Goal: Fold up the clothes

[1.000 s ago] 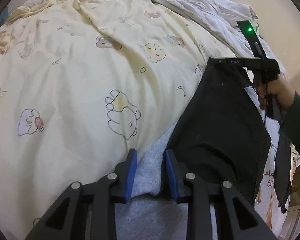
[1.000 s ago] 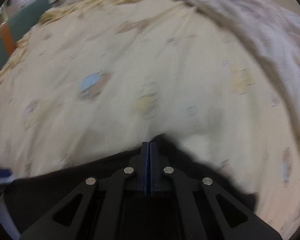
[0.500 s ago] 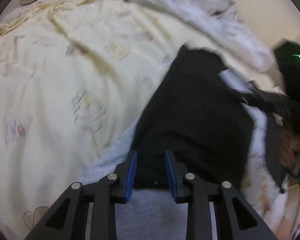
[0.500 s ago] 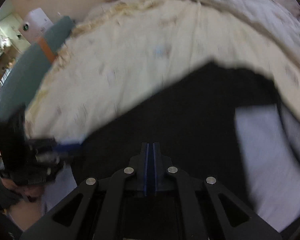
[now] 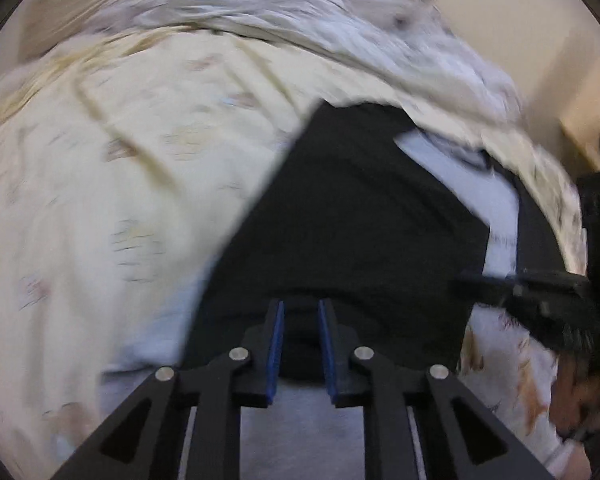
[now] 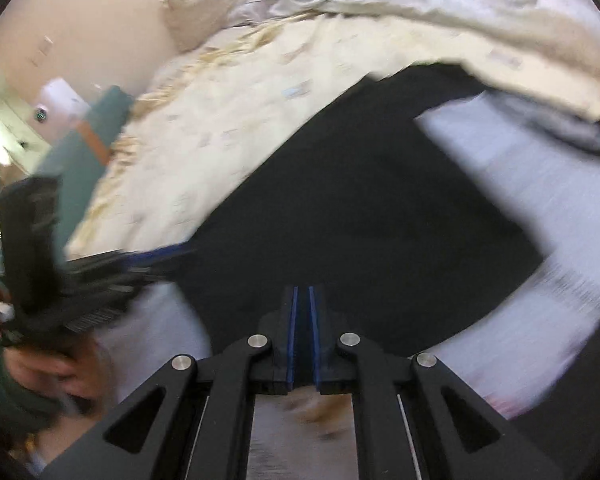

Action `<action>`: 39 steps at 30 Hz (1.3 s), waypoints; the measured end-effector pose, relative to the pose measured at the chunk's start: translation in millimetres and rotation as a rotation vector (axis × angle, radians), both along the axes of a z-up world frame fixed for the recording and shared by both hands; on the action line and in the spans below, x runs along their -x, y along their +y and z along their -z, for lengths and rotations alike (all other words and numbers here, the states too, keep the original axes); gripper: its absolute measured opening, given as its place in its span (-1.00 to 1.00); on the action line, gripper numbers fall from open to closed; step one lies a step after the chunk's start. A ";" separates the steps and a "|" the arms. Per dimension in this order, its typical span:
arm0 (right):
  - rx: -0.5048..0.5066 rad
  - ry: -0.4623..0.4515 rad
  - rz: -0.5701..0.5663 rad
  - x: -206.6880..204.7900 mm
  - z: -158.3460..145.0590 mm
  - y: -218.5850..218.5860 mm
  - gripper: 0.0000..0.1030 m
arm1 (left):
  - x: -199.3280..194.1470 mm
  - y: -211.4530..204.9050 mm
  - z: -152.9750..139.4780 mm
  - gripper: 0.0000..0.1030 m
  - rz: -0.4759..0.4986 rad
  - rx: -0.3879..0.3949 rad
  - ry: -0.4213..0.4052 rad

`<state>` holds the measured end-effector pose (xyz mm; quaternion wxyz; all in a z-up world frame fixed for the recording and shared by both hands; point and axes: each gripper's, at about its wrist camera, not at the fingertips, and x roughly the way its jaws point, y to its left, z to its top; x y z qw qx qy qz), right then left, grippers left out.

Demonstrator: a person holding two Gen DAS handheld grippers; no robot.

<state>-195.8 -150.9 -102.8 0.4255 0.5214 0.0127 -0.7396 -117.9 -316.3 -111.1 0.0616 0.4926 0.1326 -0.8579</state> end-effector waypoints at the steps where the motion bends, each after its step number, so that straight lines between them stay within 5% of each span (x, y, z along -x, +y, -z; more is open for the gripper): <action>1: -0.012 -0.023 -0.007 -9.7 9.1 -5.9 -0.84 | 5.1 6.0 9.6 -0.65 0.015 0.033 -0.049; 4: -0.052 -0.037 -0.012 -39.0 29.2 -14.7 -0.82 | 3.3 11.1 17.0 -0.61 0.032 0.116 -0.110; 7: -0.061 -0.009 -0.017 -52.1 18.1 -3.4 -0.84 | -8.5 14.9 3.7 -0.61 0.022 0.176 -0.108; 13: -0.101 0.196 0.243 -33.5 -22.1 89.7 -0.84 | 10.3 67.8 -26.4 -0.50 0.173 0.045 0.099; 16: -0.169 0.159 0.393 0.4 -7.0 128.4 -0.83 | 28.1 96.2 -0.8 -0.50 0.206 0.078 0.028; 20: -0.264 0.085 0.411 18.3 24.7 147.2 -0.82 | 29.0 108.9 22.8 -0.50 0.198 0.140 -0.025; 25: -0.257 0.070 0.368 5.6 18.4 146.1 -0.82 | 16.7 106.2 10.9 -0.50 0.172 0.111 -0.066; 31: -0.128 0.107 0.413 23.6 -15.1 152.9 -0.82 | 31.9 125.2 -22.3 -0.49 0.226 0.175 0.100; 39: -0.124 0.034 0.385 23.3 27.1 104.5 -0.80 | 36.5 130.9 19.4 -0.48 0.220 0.145 -0.008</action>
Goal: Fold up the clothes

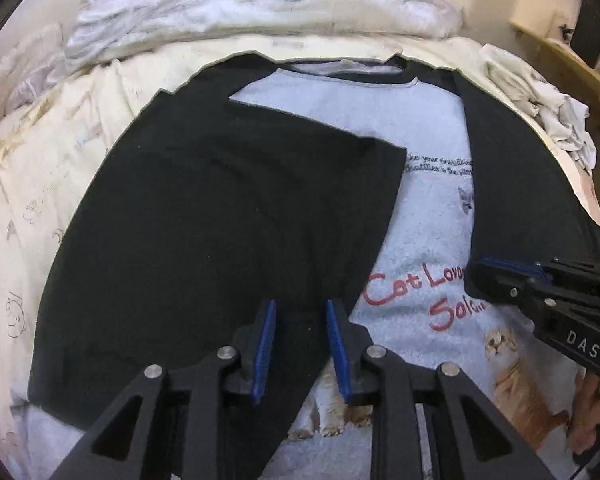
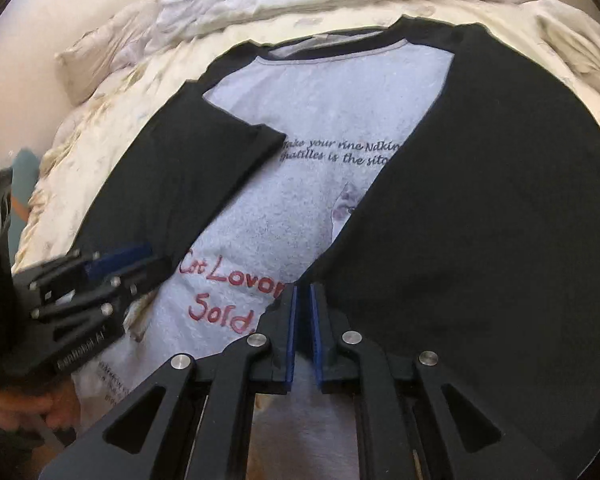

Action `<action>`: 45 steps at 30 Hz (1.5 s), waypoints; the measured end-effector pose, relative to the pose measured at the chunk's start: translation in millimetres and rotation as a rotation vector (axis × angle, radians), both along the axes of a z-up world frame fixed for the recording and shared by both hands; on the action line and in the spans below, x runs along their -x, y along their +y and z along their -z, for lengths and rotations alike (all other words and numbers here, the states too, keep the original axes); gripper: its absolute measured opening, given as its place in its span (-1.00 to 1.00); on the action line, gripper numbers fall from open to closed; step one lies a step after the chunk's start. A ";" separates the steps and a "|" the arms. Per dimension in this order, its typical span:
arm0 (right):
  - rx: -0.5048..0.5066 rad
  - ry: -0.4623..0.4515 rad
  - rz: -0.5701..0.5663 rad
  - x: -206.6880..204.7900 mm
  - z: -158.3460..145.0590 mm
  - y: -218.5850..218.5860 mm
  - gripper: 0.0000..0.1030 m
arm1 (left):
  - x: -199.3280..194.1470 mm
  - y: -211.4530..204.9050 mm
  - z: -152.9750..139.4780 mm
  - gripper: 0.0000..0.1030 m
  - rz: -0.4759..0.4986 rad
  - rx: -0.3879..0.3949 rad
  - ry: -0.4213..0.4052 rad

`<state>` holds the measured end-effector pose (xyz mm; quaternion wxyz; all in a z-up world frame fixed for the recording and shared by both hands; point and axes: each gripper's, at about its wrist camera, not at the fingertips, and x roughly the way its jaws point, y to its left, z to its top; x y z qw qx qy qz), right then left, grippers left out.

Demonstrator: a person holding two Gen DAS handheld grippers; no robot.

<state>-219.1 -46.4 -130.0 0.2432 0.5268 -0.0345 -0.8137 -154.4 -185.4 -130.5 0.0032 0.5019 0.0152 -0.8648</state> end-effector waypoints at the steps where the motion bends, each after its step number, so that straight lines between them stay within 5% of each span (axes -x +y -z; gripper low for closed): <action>1: 0.029 -0.002 0.001 -1.0 -1.0 -0.4 -0.80 | -7.2 3.7 -3.2 -0.48 0.013 0.002 0.001; 4: 0.112 -0.015 0.017 9.6 -10.5 7.8 -0.81 | -18.8 8.4 -14.6 -0.48 0.046 -0.024 0.033; 7: 0.078 -0.005 0.036 26.9 -4.5 6.1 -0.81 | -11.8 14.9 -19.5 -0.48 0.046 -0.027 0.072; 10: 0.044 -0.016 0.007 33.5 4.5 -2.3 -0.81 | -1.9 17.2 -1.0 -0.47 0.039 -0.021 -0.018; 15: 0.071 0.056 -0.021 41.3 -32.7 10.6 -0.81 | -5.4 13.6 -31.4 -0.41 0.118 -0.092 0.036; 18: 0.112 0.112 -0.042 48.5 -58.5 31.8 -0.81 | 0.5 -9.0 -59.3 -0.02 0.146 -0.115 0.124; 21: 0.109 0.134 -0.057 64.0 -71.3 55.9 -0.47 | 16.5 -37.0 -66.2 0.19 0.137 -0.141 0.141; 25: 0.122 0.090 0.003 69.6 -77.9 113.4 -0.46 | 50.7 -69.9 -63.0 0.19 0.139 -0.101 0.128; 27: 0.107 0.096 -0.002 98.5 -80.4 116.3 -0.46 | 69.6 -81.4 -60.3 0.19 0.170 -0.068 0.146; 37: 0.067 0.123 -0.080 217.3 -87.6 110.5 -0.41 | 166.3 -172.7 -59.9 0.25 0.266 -0.150 0.119; 38: 0.078 0.120 -0.079 224.5 -87.9 110.3 -0.15 | 172.5 -173.8 -56.4 0.25 0.283 -0.148 0.104; 39: 0.088 0.119 -0.079 231.4 -88.3 110.0 0.67 | 178.3 -174.2 -52.7 0.25 0.301 -0.138 0.088; 40: 0.101 0.126 -0.075 236.7 -89.6 109.7 1.00 | 182.3 -173.1 -48.6 0.25 0.323 -0.108 0.069; 45: 0.138 0.164 -0.024 243.3 -102.0 116.9 0.99 | 189.8 -173.8 -34.2 0.25 0.380 -0.106 0.008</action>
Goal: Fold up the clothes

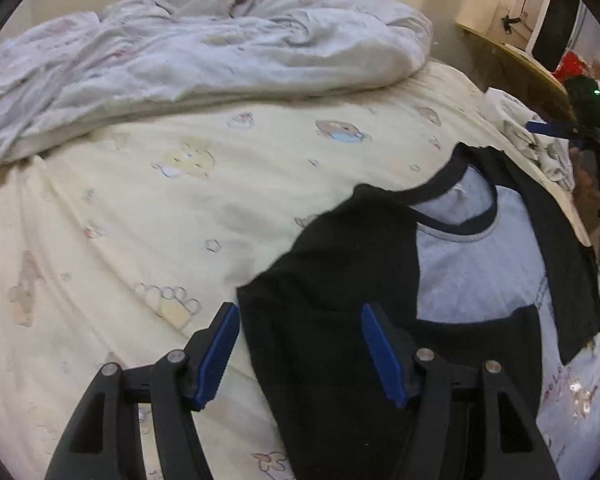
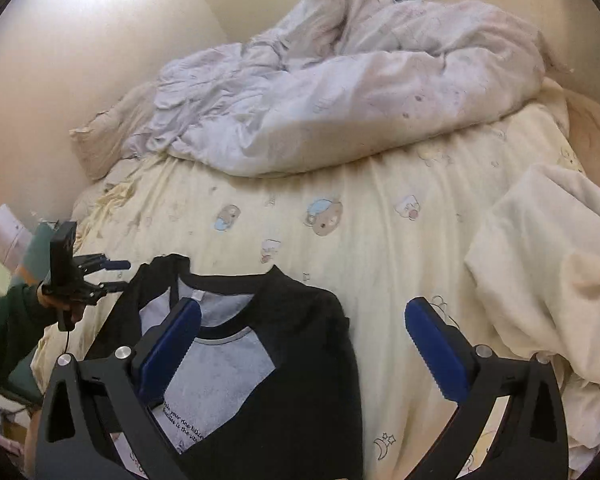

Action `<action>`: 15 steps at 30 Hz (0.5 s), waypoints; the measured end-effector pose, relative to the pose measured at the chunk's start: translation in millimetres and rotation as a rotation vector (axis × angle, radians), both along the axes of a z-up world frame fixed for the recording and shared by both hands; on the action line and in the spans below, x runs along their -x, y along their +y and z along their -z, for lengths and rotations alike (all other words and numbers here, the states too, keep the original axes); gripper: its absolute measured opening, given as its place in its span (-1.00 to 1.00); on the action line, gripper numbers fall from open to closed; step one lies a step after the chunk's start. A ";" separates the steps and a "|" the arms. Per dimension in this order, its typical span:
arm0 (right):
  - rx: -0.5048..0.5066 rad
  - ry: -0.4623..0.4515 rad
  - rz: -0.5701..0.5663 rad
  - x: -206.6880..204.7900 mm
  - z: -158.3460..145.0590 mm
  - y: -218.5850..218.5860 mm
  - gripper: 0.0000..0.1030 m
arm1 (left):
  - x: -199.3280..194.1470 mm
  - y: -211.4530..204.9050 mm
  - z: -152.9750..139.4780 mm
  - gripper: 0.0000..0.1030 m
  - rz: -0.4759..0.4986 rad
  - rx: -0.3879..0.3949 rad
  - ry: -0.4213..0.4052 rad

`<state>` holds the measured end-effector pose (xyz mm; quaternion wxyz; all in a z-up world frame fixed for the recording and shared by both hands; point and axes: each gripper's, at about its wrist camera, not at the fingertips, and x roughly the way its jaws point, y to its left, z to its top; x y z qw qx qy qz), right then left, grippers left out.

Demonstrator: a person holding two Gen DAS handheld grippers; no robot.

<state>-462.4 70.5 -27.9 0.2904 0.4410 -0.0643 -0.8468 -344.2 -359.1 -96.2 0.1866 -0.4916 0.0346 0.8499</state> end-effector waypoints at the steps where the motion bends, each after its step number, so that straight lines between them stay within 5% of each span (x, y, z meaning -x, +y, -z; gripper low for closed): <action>1: -0.005 -0.017 -0.015 2.2 2.4 -0.5 0.99 | 0.6 -1.1 2.5 0.25 -0.002 0.002 -0.006; 8: -0.166 -0.025 -0.160 4.6 24.1 -21.6 0.90 | -2.2 -8.1 13.4 0.25 -0.007 -0.026 -0.051; 15: -0.247 -0.044 -0.195 7.0 48.3 -32.9 0.16 | 4.8 3.4 24.2 0.25 -0.033 -0.018 -0.047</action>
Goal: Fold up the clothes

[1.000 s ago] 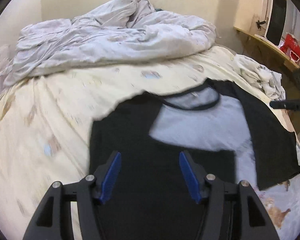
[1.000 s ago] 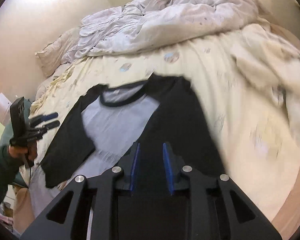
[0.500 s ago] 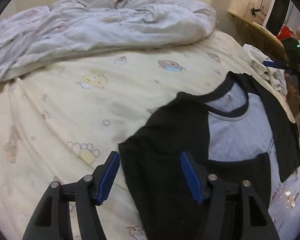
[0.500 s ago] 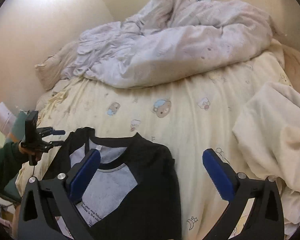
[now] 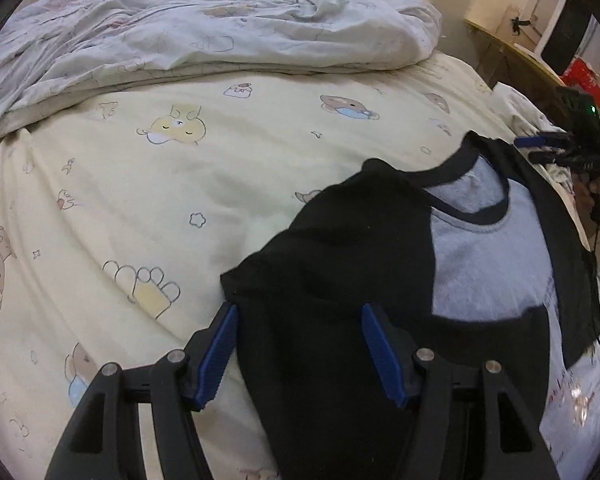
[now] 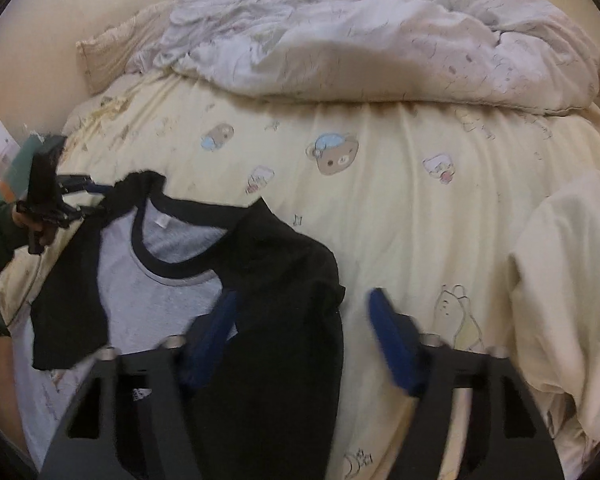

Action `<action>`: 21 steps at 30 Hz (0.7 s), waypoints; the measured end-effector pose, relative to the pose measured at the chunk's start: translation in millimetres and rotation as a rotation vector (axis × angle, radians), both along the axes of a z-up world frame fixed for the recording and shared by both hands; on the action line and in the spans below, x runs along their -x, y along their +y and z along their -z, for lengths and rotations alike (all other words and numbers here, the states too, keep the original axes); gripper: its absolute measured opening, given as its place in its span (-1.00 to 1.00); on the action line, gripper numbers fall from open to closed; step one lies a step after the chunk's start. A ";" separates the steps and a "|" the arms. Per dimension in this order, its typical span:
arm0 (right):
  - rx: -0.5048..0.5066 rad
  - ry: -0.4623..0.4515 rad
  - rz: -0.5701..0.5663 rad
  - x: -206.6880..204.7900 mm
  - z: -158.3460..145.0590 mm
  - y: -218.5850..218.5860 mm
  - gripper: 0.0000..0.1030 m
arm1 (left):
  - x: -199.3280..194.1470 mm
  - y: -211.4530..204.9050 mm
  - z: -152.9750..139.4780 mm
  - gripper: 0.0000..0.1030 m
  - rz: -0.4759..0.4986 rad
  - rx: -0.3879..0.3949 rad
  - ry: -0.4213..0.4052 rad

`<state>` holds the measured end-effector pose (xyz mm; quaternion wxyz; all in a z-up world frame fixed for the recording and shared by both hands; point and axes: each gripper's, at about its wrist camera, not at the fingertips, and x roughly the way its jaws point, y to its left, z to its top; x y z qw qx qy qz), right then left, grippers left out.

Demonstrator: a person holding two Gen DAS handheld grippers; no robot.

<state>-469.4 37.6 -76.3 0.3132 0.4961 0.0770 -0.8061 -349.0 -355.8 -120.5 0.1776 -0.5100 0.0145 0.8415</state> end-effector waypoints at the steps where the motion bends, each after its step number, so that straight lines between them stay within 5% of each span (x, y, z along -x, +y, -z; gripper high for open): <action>1: -0.022 -0.005 -0.001 0.5 4.8 -2.6 0.12 | 1.0 2.2 0.9 0.25 -0.007 0.009 0.003; 3: -0.060 0.000 -0.003 1.0 13.1 -8.2 -0.29 | 2.7 6.7 2.6 0.24 -0.019 0.032 0.010; 6: -0.066 0.013 0.004 2.8 17.4 -10.9 -0.77 | 2.4 11.3 1.1 -0.41 -0.037 0.093 0.040; 7: -0.063 0.020 0.011 3.8 16.1 -10.4 -0.77 | 2.6 10.1 -0.5 -0.70 -0.048 0.096 0.049; 9: -0.065 0.031 0.035 6.5 13.6 -8.0 -0.80 | 2.5 8.7 -2.6 -0.83 -0.059 0.106 0.065; 14: -0.087 0.002 0.140 22.6 20.6 0.3 -0.80 | 7.2 11.9 3.7 -0.82 -0.098 0.137 0.066; 18: -0.039 -0.043 0.152 26.5 18.5 2.1 -0.69 | 12.0 6.3 1.6 -0.44 -0.180 0.113 0.049; 19: -0.020 -0.034 0.164 26.6 12.9 5.7 -0.60 | 10.2 4.8 -2.9 -0.40 -0.188 0.110 0.064; 21: 0.011 0.017 0.169 20.8 -2.6 11.3 0.04 | 0.7 3.1 -18.3 -0.40 -0.173 0.068 0.132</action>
